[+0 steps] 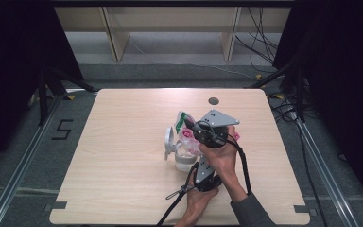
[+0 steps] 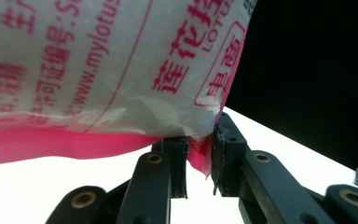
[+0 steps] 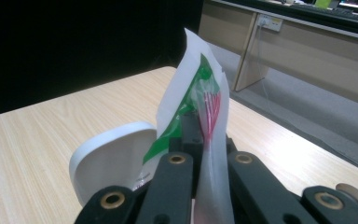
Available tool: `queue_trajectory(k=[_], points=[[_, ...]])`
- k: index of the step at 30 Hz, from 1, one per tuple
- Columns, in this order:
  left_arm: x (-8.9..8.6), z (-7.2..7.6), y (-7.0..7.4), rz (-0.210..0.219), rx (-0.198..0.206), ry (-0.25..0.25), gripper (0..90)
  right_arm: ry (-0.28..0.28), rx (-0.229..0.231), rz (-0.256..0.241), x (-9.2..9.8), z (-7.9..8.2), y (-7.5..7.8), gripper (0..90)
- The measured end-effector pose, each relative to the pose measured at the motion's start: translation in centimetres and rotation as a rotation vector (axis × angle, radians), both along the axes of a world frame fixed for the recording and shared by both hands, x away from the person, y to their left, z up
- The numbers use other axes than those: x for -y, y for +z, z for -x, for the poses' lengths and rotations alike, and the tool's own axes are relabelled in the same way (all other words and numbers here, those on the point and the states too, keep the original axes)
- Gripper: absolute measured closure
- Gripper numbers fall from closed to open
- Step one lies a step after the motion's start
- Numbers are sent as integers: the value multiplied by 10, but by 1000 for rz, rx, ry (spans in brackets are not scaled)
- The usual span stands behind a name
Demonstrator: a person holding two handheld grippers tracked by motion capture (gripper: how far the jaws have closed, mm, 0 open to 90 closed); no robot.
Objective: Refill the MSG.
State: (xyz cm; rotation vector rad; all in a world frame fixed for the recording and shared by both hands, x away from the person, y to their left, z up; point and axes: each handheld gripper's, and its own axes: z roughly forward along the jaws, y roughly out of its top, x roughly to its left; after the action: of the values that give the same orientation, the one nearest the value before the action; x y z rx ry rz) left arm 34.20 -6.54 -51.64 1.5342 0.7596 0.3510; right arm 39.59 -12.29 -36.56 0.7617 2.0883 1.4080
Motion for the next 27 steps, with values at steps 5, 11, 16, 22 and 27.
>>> queue_trajectory(k=[5, 11, 16, 22, 27], points=[[1, 0, 0, 0, 5, 5, 774, -4, -5, 0, -1, 0, -1, 900], [2, 1, 0, 9, 7, 10, 774, -10, -4, 4, -2, 0, 0, 900], [1, 0, 0, 13, 5, 6, 774, 3, -6, 8, -2, 0, 1, 900], [1, 0, 0, 15, 5, 6, 774, -1, 3, 20, -2, -1, 0, 900], [-3, -1, 1, -55, 2, 2, 775, -1, 0, 25, -5, -1, -1, 900]])
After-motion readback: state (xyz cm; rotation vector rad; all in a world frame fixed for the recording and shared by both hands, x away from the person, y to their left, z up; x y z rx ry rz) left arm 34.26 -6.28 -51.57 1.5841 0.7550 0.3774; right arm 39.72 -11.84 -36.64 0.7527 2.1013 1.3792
